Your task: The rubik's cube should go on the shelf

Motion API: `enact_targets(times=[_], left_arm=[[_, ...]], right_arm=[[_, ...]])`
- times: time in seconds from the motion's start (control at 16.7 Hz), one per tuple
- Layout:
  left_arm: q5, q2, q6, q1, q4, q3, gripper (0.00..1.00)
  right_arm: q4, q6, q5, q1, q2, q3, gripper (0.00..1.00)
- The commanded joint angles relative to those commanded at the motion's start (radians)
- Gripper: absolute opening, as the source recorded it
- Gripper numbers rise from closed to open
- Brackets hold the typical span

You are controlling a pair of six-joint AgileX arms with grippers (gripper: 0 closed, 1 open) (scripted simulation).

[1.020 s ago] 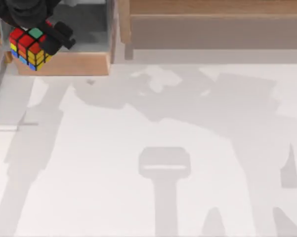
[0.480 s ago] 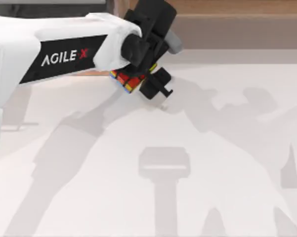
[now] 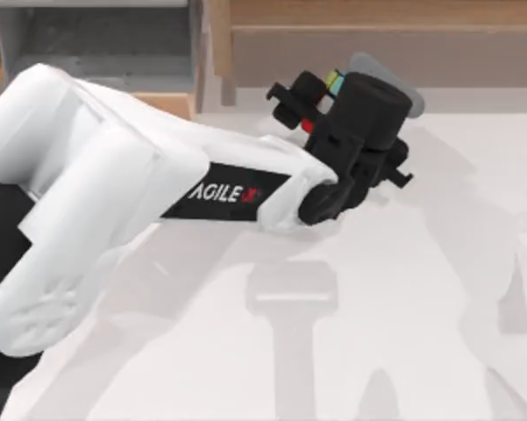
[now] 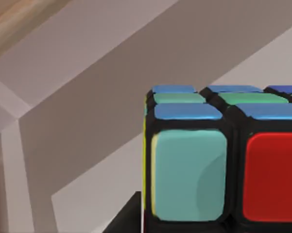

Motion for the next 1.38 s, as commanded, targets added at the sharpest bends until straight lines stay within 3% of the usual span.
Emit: enact_targets(times=[0.42,0.66,0.9,1.38], left_arm=[[-0.159,0.116,-0.012,-0.078,0.584,0.02,0.0],[-0.226,0.154,-0.011,-0.076,0.823,0.054,0.0],[-0.261,0.176,-0.01,-0.07,0.936,0.079,0.0],[-0.255,0.176,-0.007,-0.072,0.926,0.09,0.0]], right_arm=[[0.0,0.0,0.0,0.0,0.0,0.0,1.0],[0.0,0.0,0.0,0.0,0.0,0.0,1.0],[0.0,0.0,0.0,0.0,0.0,0.0,1.0],[0.0,0.0,0.0,0.0,0.0,0.0,1.0]])
